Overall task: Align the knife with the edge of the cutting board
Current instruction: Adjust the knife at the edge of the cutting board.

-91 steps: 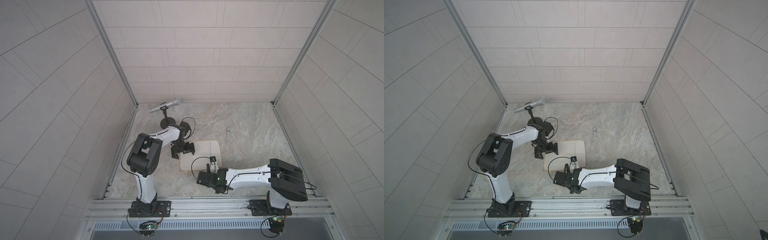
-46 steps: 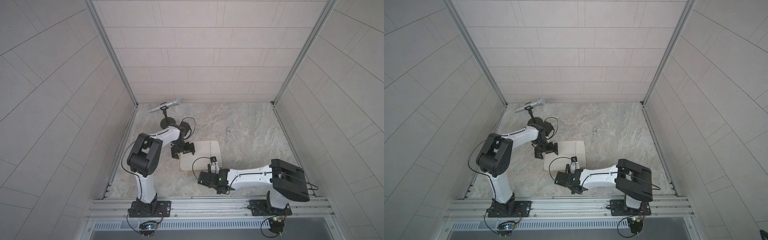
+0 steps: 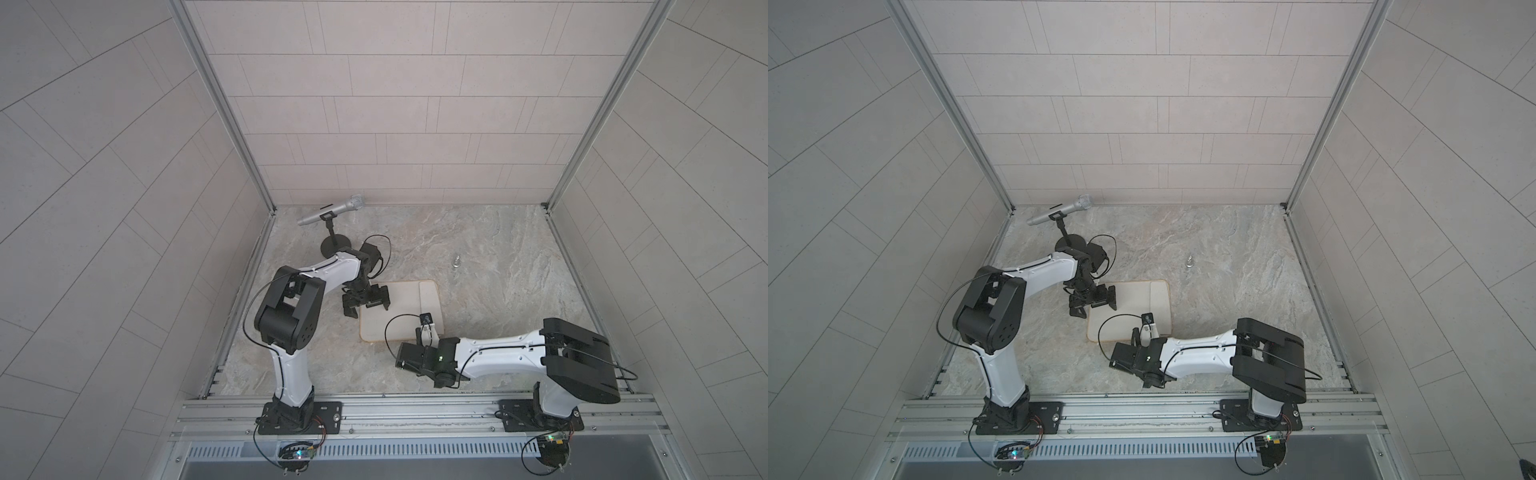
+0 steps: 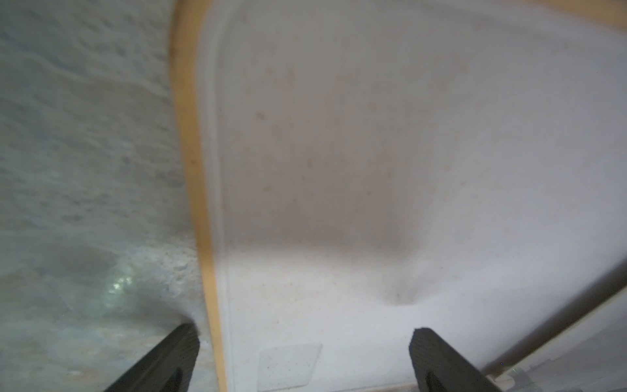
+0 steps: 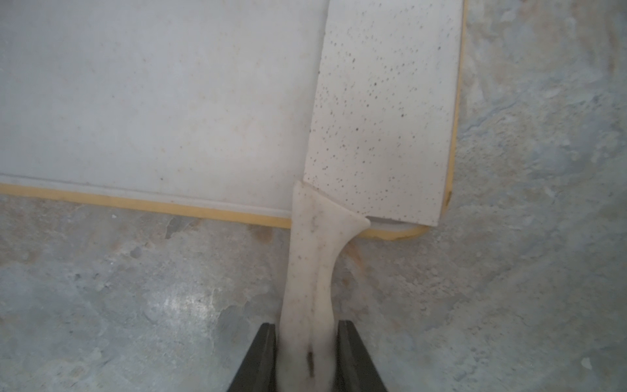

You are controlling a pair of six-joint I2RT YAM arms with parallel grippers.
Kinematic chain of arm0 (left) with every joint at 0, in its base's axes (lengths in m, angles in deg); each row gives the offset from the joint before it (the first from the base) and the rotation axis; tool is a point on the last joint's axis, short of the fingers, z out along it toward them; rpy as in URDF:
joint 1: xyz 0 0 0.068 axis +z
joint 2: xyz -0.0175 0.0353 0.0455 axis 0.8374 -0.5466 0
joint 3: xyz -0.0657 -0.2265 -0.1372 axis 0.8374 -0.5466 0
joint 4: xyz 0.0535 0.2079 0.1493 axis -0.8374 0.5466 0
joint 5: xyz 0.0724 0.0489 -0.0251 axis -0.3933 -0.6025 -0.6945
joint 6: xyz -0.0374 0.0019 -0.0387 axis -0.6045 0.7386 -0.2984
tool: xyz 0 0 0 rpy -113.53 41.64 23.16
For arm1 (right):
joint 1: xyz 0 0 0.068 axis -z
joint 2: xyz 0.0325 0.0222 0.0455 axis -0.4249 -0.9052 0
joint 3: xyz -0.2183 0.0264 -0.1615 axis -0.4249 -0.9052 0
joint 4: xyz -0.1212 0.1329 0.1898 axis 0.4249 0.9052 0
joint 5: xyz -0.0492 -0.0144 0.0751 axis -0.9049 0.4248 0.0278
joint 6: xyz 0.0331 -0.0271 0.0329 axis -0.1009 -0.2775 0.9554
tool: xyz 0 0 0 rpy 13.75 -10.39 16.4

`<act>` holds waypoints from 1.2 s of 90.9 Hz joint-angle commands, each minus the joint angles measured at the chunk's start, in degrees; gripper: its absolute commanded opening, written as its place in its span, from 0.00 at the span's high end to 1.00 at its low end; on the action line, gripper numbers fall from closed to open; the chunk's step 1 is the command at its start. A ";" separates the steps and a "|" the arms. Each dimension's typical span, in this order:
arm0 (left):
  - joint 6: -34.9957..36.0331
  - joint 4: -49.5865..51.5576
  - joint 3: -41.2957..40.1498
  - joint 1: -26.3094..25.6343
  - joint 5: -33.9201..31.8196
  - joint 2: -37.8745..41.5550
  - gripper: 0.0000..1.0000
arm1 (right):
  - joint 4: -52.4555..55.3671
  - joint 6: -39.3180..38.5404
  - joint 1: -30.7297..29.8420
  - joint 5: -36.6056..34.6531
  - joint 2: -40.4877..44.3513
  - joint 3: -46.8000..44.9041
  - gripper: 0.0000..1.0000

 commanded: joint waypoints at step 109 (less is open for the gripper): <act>-0.06 0.88 0.27 1.23 -0.34 0.99 0.00 | -0.99 -8.67 0.85 0.65 12.93 -0.97 0.04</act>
